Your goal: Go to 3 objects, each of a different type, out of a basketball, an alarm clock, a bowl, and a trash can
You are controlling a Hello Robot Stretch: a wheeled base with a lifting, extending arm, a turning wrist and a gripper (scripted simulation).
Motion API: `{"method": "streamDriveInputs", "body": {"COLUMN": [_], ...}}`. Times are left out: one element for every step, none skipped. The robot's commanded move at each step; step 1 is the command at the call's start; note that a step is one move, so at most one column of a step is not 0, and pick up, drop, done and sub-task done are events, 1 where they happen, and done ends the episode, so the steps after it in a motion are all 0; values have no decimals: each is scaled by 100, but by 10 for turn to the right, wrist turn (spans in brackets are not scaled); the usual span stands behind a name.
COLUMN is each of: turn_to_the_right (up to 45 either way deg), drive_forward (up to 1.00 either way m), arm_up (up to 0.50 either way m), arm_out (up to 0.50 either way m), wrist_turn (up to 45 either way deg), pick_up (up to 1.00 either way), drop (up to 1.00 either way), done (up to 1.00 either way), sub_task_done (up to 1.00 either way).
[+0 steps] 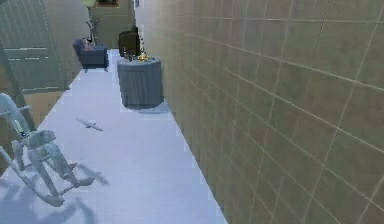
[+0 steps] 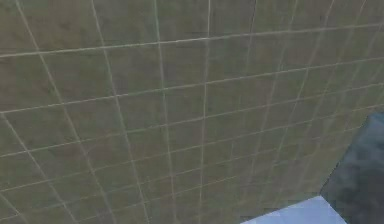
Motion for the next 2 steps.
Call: {"method": "streamDriveInputs", "body": {"turn_to_the_right": [-150, -30], "drive_forward": [0, 0], "arm_up": [0, 0], "arm_out": [0, 0], "wrist_turn": [0, 0], "pick_up": [0, 0], "drop": [0, 0], "done": [0, 0], "sub_task_done": [0, 0]}}
